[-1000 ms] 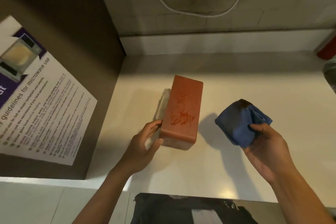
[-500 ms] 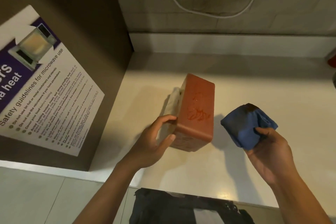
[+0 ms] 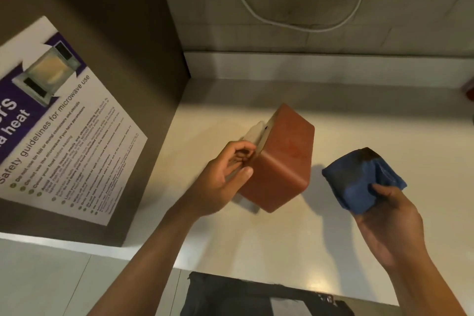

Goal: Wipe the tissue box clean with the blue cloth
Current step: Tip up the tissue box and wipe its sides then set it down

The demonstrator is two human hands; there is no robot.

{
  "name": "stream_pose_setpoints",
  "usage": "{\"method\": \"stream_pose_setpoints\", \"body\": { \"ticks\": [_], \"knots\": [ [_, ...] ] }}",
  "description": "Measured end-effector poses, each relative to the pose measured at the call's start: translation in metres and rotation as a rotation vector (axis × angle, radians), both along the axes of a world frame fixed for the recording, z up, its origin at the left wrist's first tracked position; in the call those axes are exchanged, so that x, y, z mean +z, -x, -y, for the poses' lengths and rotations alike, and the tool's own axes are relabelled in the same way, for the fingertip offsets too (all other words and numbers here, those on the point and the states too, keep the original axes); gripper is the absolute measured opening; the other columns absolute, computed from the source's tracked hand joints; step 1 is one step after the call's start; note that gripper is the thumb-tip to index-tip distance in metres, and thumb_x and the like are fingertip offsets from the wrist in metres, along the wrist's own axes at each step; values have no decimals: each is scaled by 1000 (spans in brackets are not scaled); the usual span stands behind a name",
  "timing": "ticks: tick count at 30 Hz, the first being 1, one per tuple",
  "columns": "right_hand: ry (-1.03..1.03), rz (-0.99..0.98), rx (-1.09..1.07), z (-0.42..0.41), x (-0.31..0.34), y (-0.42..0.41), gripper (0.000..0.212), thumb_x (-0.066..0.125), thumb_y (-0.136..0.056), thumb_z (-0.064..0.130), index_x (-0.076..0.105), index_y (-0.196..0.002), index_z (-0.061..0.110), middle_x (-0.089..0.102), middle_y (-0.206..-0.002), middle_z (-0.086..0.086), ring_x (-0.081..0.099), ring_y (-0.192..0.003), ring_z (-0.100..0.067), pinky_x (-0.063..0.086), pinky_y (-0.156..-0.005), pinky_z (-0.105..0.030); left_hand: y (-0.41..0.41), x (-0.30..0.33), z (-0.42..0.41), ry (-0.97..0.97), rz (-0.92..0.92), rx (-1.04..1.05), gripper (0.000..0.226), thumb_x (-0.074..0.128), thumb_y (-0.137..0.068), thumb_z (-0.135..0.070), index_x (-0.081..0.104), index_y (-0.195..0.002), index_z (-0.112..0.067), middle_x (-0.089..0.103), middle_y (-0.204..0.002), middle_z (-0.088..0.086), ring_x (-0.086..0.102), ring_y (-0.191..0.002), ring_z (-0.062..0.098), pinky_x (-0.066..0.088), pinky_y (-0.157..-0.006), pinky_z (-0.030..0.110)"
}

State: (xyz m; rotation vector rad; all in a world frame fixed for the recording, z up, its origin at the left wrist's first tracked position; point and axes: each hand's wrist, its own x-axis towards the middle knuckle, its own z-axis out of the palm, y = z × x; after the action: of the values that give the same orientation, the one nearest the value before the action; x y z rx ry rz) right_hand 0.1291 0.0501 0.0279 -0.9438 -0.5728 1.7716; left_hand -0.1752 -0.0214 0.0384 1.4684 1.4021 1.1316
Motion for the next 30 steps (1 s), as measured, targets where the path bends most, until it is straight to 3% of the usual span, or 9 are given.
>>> {"method": "stream_pose_setpoints", "body": {
  "ticks": [6,10,13,16,19,21,25,27,30],
  "knots": [
    [-136,118,-28,-28,9,15,44,44,-88,8,54,-131,13,62,-127,-11,57,-119,-29,45,-97,-40,4,-21,22,116,10,44,61,57,-96,-55,31,-151,-49,49,-149,-21,49,-138,8,44,-109,35],
    [-305,289,8,-46,21,49,43,44,-88,10,57,-128,18,69,-113,-2,65,-103,-19,53,-74,-26,4,-19,24,129,54,40,65,55,-93,-64,31,-151,-50,47,-152,-18,47,-140,9,44,-110,39],
    [-380,382,70,-46,21,69,43,45,-89,16,56,-128,29,67,-116,3,64,-106,-16,54,-75,-28,1,-17,23,147,85,38,66,57,-91,-66,35,-150,-49,49,-152,-15,46,-140,11,42,-111,43],
    [-391,384,38,-38,17,74,42,46,-87,19,59,-123,36,68,-113,7,65,-104,-14,55,-73,-28,-5,-13,20,146,116,0,70,55,-91,-68,35,-153,-44,49,-151,-15,45,-140,10,43,-110,29],
    [-372,373,-11,-30,14,71,40,45,-88,18,61,-121,34,68,-112,8,65,-103,-13,55,-72,-24,-18,-5,8,241,166,60,76,48,-77,-86,47,-144,-49,57,-138,-30,52,-129,-3,43,-90,1],
    [-349,370,-14,-25,11,68,39,45,-88,18,61,-122,31,68,-112,7,65,-102,-13,54,-71,-24,-26,0,-2,336,296,158,74,36,-71,-94,55,-130,-55,65,-125,-31,59,-117,-8,45,-78,-1],
    [-329,345,-6,-11,7,67,40,45,-88,17,60,-124,27,67,-116,2,63,-106,-17,53,-73,-23,-35,4,-14,393,308,320,66,14,-87,-82,61,-121,-50,76,-102,-19,71,-93,-4,54,-65,7],
    [-324,322,-12,-4,7,67,40,46,-89,17,60,-124,27,67,-117,0,63,-107,-18,53,-73,-23,-37,6,-20,360,188,343,49,21,-99,-69,61,-122,-51,77,-104,-14,73,-90,3,62,-73,22],
    [-334,295,7,4,7,62,39,46,-89,16,61,-123,27,67,-118,0,63,-109,-18,53,-77,-23,-30,7,-25,312,92,322,41,36,-98,-56,64,-126,-46,72,-119,-11,71,-104,15,59,-91,44]
  ]
}}
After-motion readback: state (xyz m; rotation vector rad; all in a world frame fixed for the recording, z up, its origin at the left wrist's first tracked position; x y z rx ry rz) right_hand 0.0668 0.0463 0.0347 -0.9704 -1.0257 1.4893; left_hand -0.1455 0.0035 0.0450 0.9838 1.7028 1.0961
